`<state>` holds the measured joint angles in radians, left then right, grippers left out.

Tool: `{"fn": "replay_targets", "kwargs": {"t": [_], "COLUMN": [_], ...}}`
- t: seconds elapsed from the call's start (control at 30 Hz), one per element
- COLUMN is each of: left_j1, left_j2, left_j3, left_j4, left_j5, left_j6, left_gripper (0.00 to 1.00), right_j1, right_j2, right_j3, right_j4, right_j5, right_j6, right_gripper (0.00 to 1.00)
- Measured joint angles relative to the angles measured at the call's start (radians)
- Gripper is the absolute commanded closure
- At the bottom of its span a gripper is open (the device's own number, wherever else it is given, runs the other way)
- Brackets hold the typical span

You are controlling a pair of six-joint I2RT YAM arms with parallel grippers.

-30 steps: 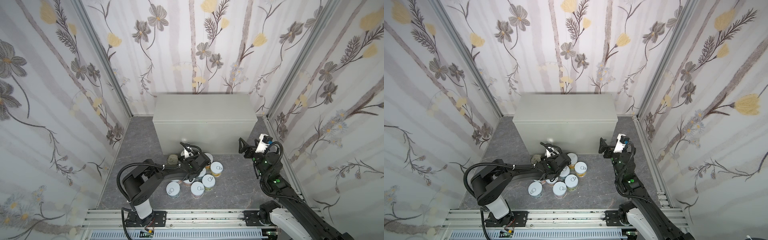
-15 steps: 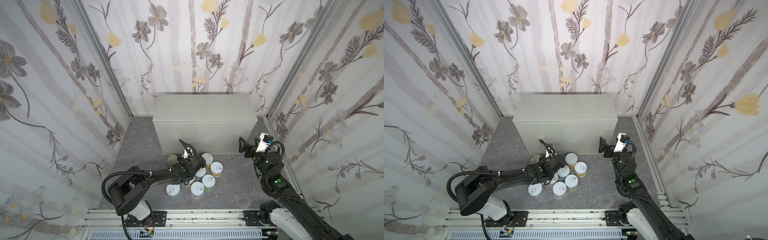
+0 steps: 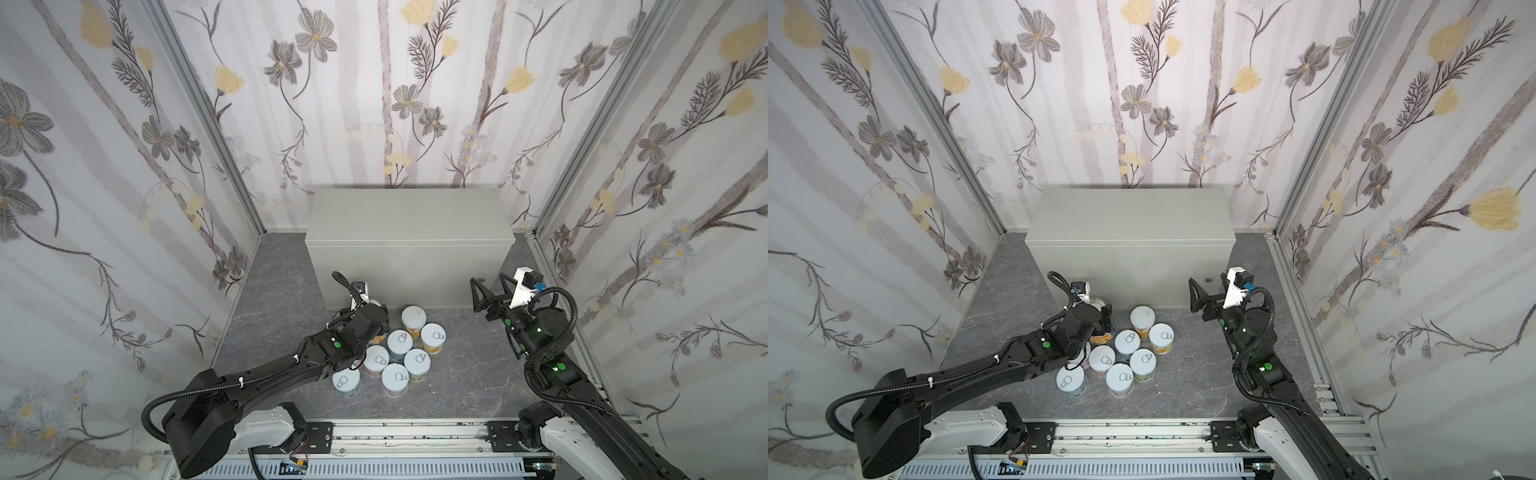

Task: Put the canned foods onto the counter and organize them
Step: 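Lift the blue Progresso can with the left gripper while the right draws back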

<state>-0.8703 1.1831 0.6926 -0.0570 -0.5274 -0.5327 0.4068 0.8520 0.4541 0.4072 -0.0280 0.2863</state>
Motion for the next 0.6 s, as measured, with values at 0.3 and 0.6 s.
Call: {"fn": "replay_targets", "kwargs": {"t": [0.3,0.6], "left_j1": [0.045,0.053], "left_j2": [-0.124,-0.148], "left_j3": [0.054,0.161], "left_j4": [-0.109,-0.209], "left_j5": [0.111,0.215], "left_j6": [0.053,0.126], "left_gripper": [1.0,1.0], "right_j1": [0.066,0.145], "right_j2": [0.006,0.067], "right_j3": [0.023,0.077], "right_j4": [0.026,0.046], "right_j5": [-0.022,-0.043], "right_j6": [-0.034,-0.065], "right_gripper": [0.0,0.0]}}
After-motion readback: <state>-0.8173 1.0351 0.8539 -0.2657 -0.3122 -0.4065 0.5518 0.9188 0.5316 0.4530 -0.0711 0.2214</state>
